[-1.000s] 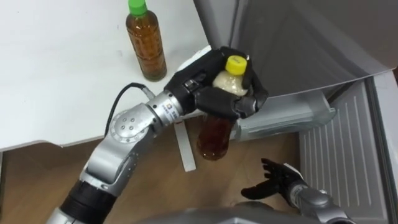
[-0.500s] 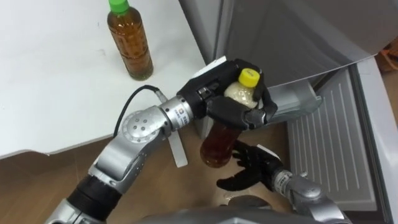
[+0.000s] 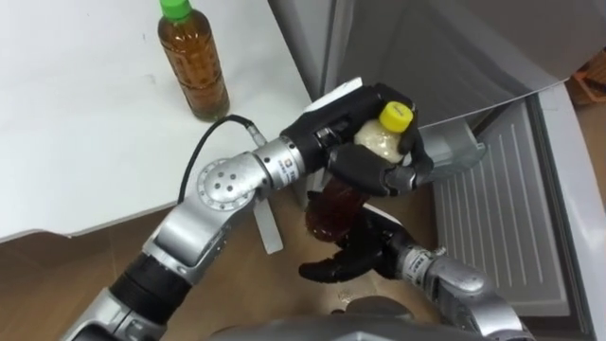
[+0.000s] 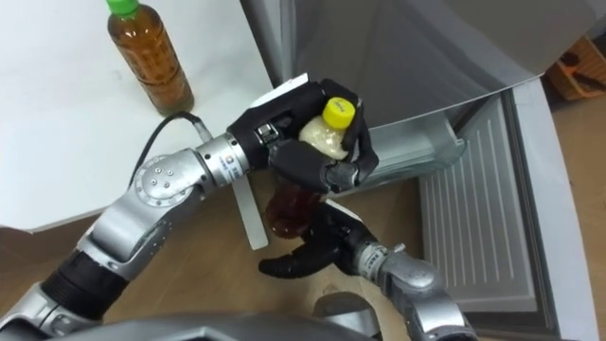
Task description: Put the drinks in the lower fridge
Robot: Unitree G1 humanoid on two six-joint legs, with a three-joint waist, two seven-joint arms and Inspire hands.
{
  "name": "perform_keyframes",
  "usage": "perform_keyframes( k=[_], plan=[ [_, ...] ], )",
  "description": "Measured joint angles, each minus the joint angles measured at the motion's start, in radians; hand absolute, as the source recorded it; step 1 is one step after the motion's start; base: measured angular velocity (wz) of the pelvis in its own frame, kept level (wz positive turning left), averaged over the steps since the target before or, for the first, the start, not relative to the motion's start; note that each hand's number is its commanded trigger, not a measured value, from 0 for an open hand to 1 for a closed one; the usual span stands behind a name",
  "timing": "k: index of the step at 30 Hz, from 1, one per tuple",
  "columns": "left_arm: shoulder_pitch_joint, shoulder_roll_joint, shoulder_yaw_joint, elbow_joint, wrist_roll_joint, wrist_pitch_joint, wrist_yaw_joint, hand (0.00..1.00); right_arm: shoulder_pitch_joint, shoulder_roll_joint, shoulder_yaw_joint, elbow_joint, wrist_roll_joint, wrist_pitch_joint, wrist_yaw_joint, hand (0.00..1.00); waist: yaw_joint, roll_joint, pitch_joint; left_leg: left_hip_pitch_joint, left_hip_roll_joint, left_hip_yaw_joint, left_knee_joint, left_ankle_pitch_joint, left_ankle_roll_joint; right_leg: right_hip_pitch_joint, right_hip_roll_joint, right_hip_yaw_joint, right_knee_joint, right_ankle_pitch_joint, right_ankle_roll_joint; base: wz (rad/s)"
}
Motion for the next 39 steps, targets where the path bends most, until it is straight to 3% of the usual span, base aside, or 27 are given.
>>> perform_keyframes(
  k=[4, 11, 14, 20, 32, 33, 34, 39],
  plan=[
    [0.001, 0.000, -0.001, 0.019, 0.045, -0.003, -0.001, 1.00, 0.004, -0.025, 0.006, 0.000, 0.047, 0.000, 0.025, 0.00, 0.001, -0.006, 0.0003, -0.001, 0.001, -0.001, 0.006, 0.000, 0.000, -0.002, 0.001, -0.001, 0.006, 0.002, -0.001, 0.00],
    [0.001, 0.000, -0.079, 0.034, 0.067, -0.006, -0.005, 1.00, -0.002, -0.019, 0.060, -0.006, 0.281, 0.003, 0.047, 0.00, 0.001, -0.008, -0.0002, -0.006, 0.004, -0.002, 0.012, -0.002, 0.000, -0.005, 0.002, -0.004, 0.014, 0.002, -0.002, 0.00],
    [0.001, 0.000, -0.082, 0.034, 0.067, -0.010, -0.008, 1.00, -0.001, -0.024, 0.061, -0.006, 0.335, 0.011, 0.048, 0.00, -0.001, -0.007, -0.0006, -0.008, 0.006, -0.002, 0.016, -0.003, -0.001, -0.006, 0.004, -0.005, 0.014, 0.003, -0.004, 0.00],
    [0.001, 0.000, -0.083, 0.034, 0.068, -0.018, -0.009, 1.00, -0.001, -0.025, 0.057, -0.006, 0.362, 0.011, 0.057, 0.00, -0.001, 0.006, -0.0060, -0.007, 0.008, -0.002, 0.015, -0.004, -0.003, -0.006, 0.007, -0.004, 0.014, 0.004, -0.005, 0.00],
    [0.004, 0.006, -0.098, 0.089, 0.061, -0.037, -0.031, 1.00, -0.005, -0.026, 0.062, -0.006, 0.399, 0.011, 0.064, 0.00, 0.002, 0.011, -0.0051, -0.018, 0.010, 0.001, 0.014, -0.004, -0.003, -0.022, 0.009, -0.002, 0.015, 0.005, -0.007, 0.00],
    [0.004, 0.006, -0.099, 0.091, 0.061, -0.037, -0.032, 1.00, -0.005, -0.027, 0.063, -0.006, 0.399, 0.011, 0.065, 0.73, 0.003, 0.011, -0.0051, -0.018, 0.010, 0.001, 0.014, -0.004, -0.003, -0.022, 0.009, -0.002, 0.015, 0.005, -0.007, 0.00],
    [0.004, 0.006, -0.100, 0.097, 0.060, -0.038, -0.032, 1.00, -0.005, -0.028, 0.064, -0.006, 0.400, 0.011, 0.065, 1.00, 0.003, 0.011, -0.0051, -0.017, 0.010, 0.001, 0.013, -0.004, -0.003, -0.022, 0.010, -0.002, 0.015, 0.005, -0.007, 0.00],
    [0.004, 0.006, -0.099, 0.116, 0.055, -0.040, -0.032, 1.00, -0.006, -0.027, 0.073, -0.006, 0.410, 0.011, 0.062, 1.00, 0.004, 0.009, -0.0040, -0.017, 0.011, 0.002, 0.013, -0.004, -0.004, -0.022, 0.010, -0.001, 0.014, 0.005, -0.007, 0.00]
  ],
)
